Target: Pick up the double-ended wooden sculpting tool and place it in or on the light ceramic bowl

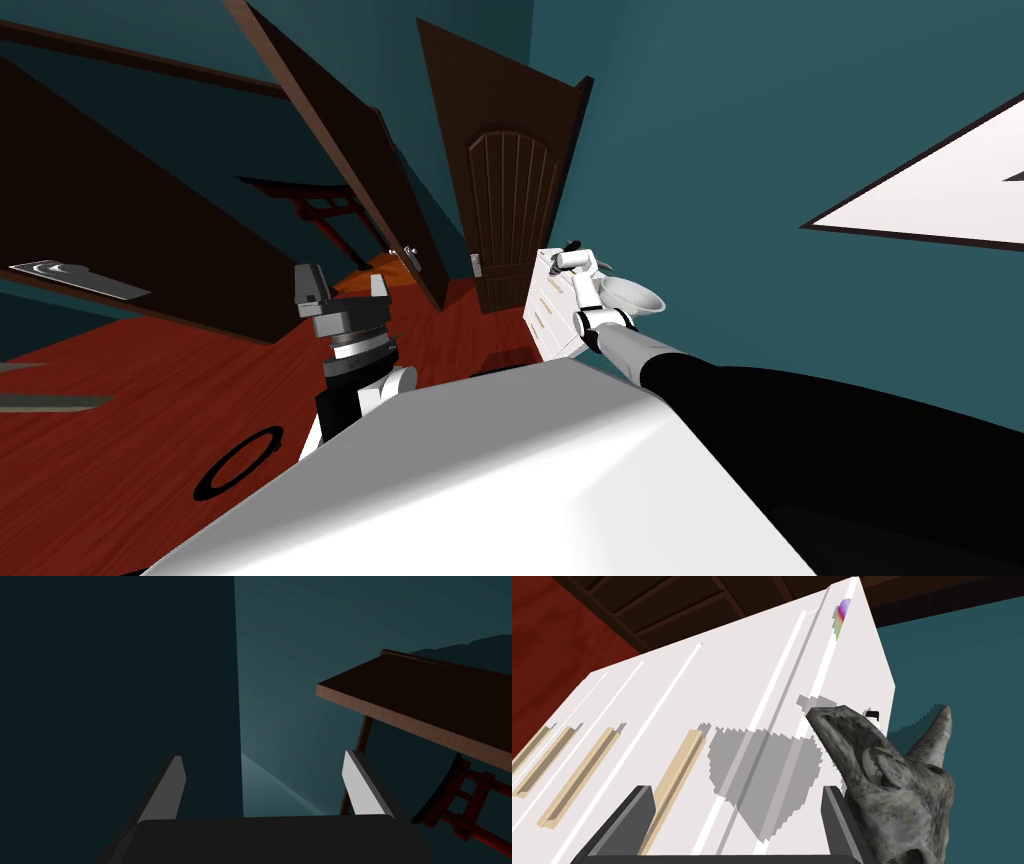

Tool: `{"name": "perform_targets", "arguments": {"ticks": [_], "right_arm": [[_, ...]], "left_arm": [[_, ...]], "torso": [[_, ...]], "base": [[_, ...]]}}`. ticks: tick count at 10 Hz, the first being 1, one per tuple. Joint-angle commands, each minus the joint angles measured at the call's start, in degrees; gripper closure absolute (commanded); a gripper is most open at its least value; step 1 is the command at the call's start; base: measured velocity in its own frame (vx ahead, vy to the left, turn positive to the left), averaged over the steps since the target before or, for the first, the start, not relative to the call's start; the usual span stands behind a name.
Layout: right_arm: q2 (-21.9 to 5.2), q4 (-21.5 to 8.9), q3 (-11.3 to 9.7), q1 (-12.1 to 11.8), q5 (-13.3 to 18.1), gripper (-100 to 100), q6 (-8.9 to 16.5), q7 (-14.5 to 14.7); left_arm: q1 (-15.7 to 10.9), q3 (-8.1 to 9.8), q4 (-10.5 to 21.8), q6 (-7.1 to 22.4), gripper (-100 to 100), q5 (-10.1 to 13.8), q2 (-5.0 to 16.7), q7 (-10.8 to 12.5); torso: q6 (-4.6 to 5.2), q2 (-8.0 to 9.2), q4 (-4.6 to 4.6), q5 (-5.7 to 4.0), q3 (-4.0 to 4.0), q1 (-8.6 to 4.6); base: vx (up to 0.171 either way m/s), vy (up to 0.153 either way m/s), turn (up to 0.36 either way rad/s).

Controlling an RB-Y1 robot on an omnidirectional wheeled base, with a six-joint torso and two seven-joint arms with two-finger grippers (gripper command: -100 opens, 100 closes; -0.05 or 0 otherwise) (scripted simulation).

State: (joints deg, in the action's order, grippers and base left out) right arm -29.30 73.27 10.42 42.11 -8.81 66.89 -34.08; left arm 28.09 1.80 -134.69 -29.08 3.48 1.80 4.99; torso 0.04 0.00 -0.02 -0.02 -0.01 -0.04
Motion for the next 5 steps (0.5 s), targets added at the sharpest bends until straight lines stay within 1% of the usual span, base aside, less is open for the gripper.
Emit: {"name": "perform_targets", "arguments": {"ticks": [1,2,3,4,5], "right_arm": [[-0.47,-2.86,1.54,2.86,0.02,-100,2.86,-1.96],[-0.47,-3.26,1.54,3.27,0.02,-100,4.50,-1.96],[-0.47,-3.26,1.54,3.27,0.02,-100,5.47,-1.96],[-0.91,-5.88,3.09,5.92,0.02,-100,7.52,-3.74],[-0.91,-6.50,3.09,6.37,0.02,-100,8.94,-3.74]], "left_arm": [[0.00,0.00,0.00,0.00,0,0.00,0.00,0.00],[0.01,0.00,0.00,0.00,0,0.00,0.00,0.00],[0.00,0.00,0.00,0.00,0,0.00,0.00,0.00],[0.00,0.00,0.00,0.00,0,0.00,0.00,0.00],[0.01,0.00,0.00,0.00,0,0.00,0.00,0.00]], "torso": [[0.00,0.00,0.00,0.00,0.00,0.00],[0.04,-0.02,0.01,0.00,0.00,-0.04],[0.00,-0.03,0.00,-0.01,-0.01,-0.03],[0.00,0.00,0.00,0.00,0.00,0.00],[0.03,-0.02,0.01,0.00,-0.01,-0.05]], "base": [[0.017,-0.014,-0.108],[0.020,-0.012,-0.058],[0.009,-0.005,0.018],[0.018,-0.018,-0.092],[0.021,-0.014,-0.073]]}}
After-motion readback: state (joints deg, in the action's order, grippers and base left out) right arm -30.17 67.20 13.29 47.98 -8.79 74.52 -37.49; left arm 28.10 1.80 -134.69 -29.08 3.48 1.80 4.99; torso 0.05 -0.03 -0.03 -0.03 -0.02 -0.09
